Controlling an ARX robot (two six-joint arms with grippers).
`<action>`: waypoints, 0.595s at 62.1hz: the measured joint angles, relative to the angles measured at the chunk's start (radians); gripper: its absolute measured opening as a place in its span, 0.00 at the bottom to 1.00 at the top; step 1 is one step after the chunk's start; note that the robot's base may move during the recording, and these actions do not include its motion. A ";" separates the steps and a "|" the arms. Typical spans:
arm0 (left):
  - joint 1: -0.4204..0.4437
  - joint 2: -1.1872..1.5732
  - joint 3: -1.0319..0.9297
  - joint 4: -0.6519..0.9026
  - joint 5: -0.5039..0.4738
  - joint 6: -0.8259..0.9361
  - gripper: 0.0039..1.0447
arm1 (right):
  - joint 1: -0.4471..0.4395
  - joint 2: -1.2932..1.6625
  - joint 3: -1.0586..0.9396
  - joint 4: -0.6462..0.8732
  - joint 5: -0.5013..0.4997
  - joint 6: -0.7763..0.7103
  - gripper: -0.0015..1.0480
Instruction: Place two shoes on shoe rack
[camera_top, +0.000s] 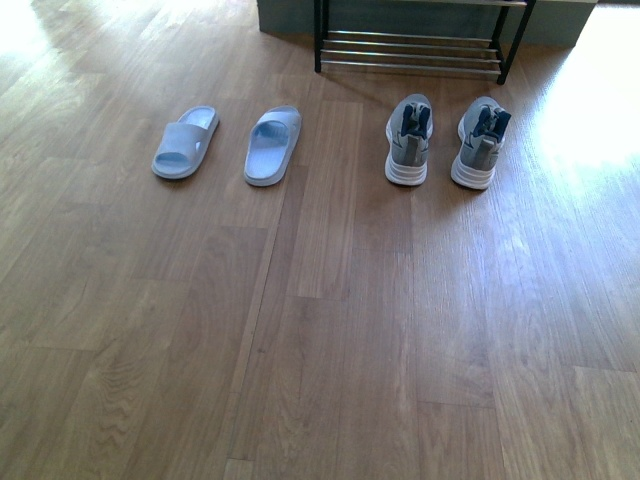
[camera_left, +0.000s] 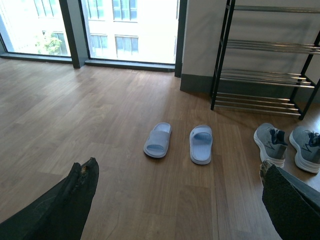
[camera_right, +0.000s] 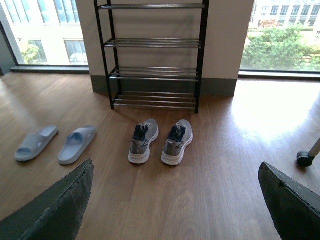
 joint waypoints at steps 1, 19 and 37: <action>0.000 0.000 0.000 0.000 0.000 0.000 0.91 | 0.000 0.000 0.000 0.000 0.000 0.000 0.91; 0.000 0.000 0.000 0.000 0.000 0.000 0.91 | 0.000 0.000 0.000 0.000 0.000 0.000 0.91; 0.000 0.000 0.000 0.000 0.000 0.000 0.91 | 0.000 0.000 0.000 0.000 0.000 0.000 0.91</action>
